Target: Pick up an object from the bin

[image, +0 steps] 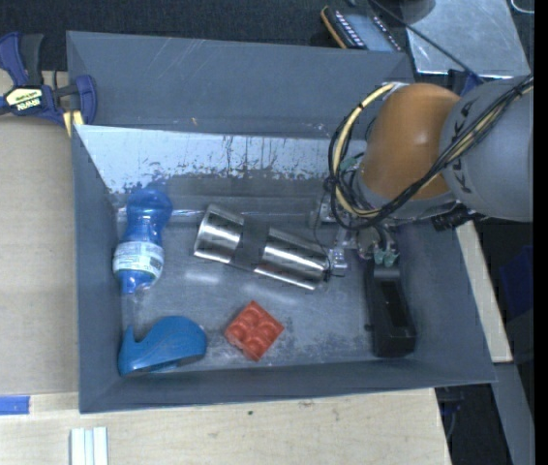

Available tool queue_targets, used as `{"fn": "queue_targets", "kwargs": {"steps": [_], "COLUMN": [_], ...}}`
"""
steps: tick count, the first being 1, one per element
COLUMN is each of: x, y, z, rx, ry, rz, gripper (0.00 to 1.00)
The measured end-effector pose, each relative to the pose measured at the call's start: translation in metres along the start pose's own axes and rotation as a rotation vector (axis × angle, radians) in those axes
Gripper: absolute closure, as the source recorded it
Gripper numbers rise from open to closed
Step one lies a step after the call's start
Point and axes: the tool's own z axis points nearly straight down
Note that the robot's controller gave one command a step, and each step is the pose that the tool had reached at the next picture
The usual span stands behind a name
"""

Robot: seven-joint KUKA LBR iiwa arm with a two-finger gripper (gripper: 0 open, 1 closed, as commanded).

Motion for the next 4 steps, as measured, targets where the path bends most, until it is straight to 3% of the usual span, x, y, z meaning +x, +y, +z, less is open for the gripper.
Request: {"fn": "queue_targets", "kwargs": {"steps": [1, 2, 4], "x": [-0.031, -0.002, -0.002], "y": [0.010, 0.026, 0.026], "z": [0.030, 0.029, 0.029], "rx": [0.001, 0.000, 0.000], "ry": [-0.011, -0.005, -0.005], "rz": [-0.061, -0.089, -0.089], "gripper": [0.00, 1.00, 1.00]}}
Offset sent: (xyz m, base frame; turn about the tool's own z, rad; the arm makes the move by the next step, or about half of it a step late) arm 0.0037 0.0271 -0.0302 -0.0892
